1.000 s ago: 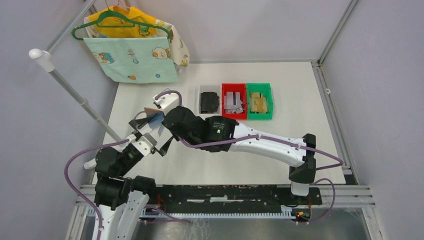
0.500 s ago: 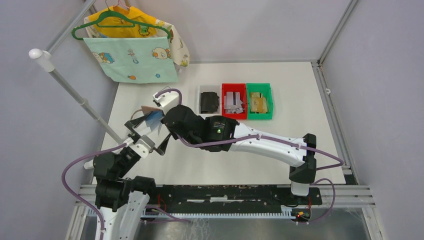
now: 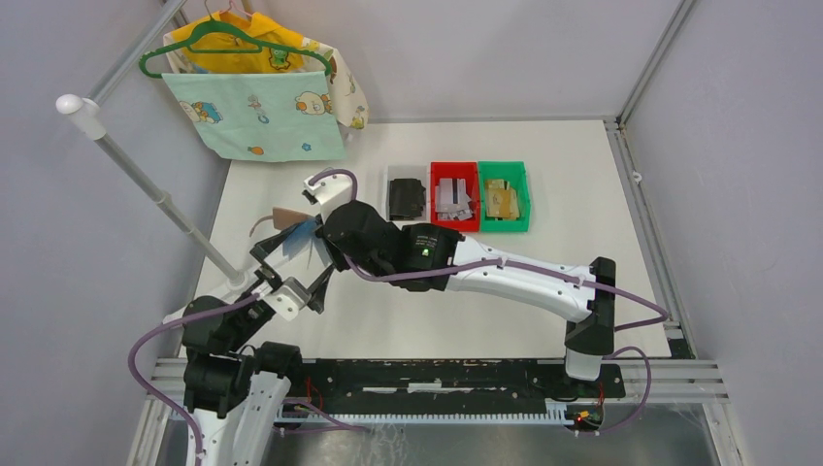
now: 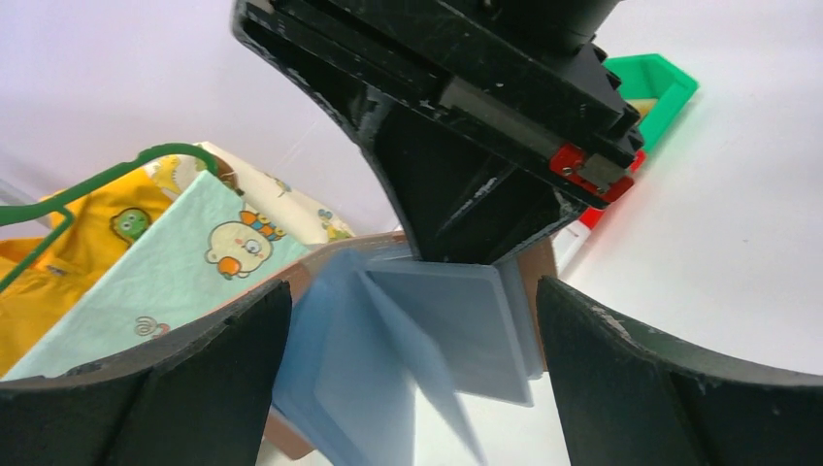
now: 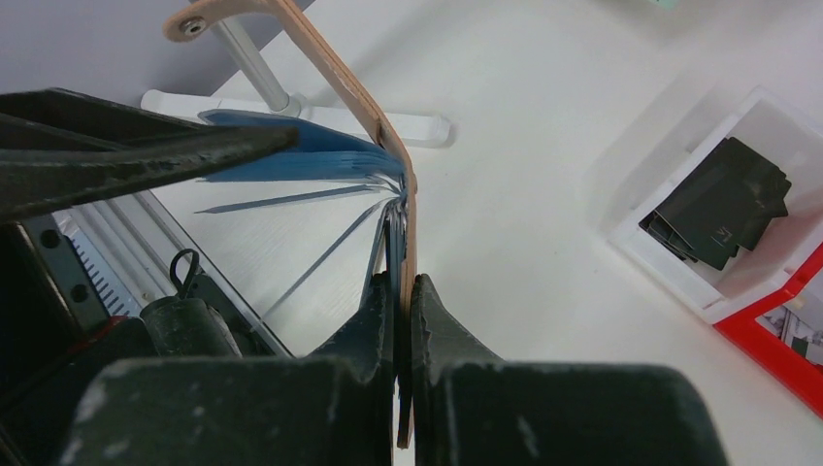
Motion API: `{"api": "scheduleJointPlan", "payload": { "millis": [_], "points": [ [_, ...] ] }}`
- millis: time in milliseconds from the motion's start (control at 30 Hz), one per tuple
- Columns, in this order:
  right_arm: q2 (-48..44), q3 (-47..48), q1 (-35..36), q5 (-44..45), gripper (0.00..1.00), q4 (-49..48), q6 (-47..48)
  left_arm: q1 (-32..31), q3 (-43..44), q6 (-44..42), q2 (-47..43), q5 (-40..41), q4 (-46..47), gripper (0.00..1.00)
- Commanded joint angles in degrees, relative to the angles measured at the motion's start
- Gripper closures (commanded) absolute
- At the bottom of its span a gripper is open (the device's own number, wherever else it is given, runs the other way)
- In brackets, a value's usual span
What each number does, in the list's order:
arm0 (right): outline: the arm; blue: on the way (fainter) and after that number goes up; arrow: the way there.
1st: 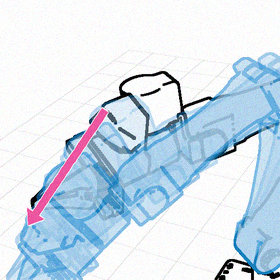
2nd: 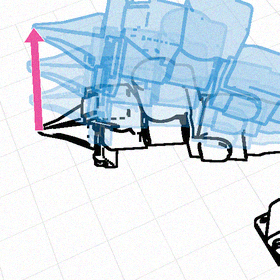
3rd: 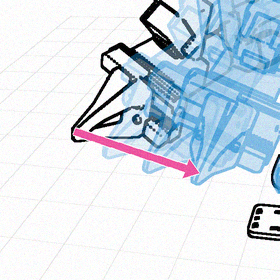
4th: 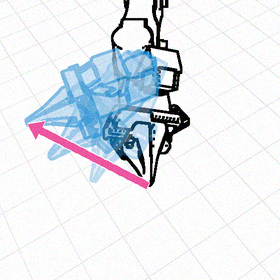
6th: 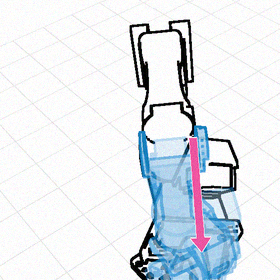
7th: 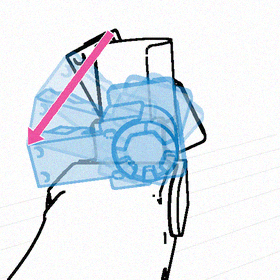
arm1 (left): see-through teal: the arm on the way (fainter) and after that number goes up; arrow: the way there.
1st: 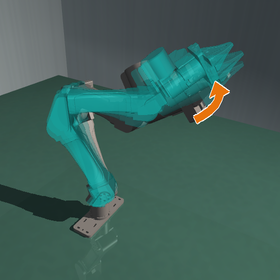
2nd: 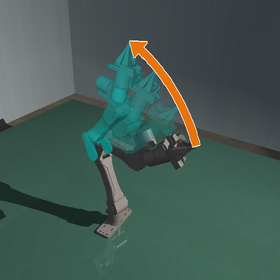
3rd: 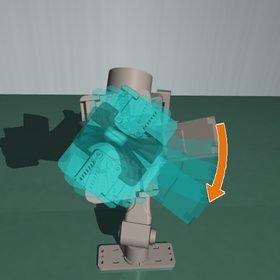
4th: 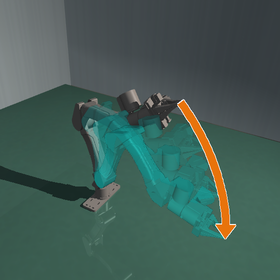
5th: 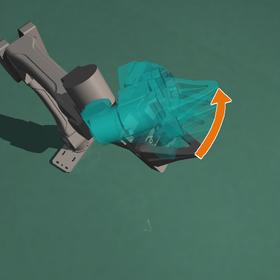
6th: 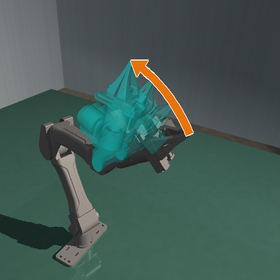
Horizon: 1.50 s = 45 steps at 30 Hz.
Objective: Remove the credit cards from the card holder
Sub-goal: Remove the credit card from the card holder.
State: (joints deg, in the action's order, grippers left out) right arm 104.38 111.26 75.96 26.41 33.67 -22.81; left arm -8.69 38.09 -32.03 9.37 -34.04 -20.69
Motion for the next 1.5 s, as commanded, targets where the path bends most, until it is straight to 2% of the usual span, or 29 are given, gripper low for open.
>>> {"api": "scheduleJointPlan", "payload": {
  "millis": [0, 300, 533, 800, 1133, 1233, 1333, 1467],
  "points": [
    [-4.27, -0.5, -0.3, -1.55, 1.0, -4.93, -1.67, 0.34, 1.11, -5.78, -1.26, 3.95, 2.64, 0.0],
    [-4.85, -0.57, -0.76, -4.54, 1.0, -7.26, -3.13, 0.42, 0.43, -7.06, -1.45, 2.14, 2.51, 0.0],
    [-5.89, -2.79, -1.79, -7.25, 1.0, -9.87, -5.06, 0.41, 0.38, -10.98, -1.21, 5.67, 2.52, 0.0],
    [-7.62, -6.08, -1.93, -5.66, 1.0, -9.68, -4.96, 0.34, 0.85, -11.9, -0.27, 9.87, 5.59, 0.0],
    [-9.68, -8.39, -1.87, -5.61, 1.0, -10.39, -4.82, 0.42, 2.35, -10.11, 3.15, 10.89, 5.92, 0.0],
    [-12.02, -11.78, -1.87, -5.93, 1.0, -12.71, -3.88, 0.4, 3.17, -8.96, 4.39, 12.3, 5.92, 0.0],
    [-14.32, -16.23, -1.92, -7.46, 1.0, -15.58, -0.89, 0.37, 5.02, -6.61, 5.58, 10.29, 4.63, 0.0],
    [-18.82, -23.68, -1.88, -10.55, 1.0, -21.3, 5.18, 0.34, 9.54, -5.06, 8.84, 2.02, -3.36, 0.0]
  ]
}}
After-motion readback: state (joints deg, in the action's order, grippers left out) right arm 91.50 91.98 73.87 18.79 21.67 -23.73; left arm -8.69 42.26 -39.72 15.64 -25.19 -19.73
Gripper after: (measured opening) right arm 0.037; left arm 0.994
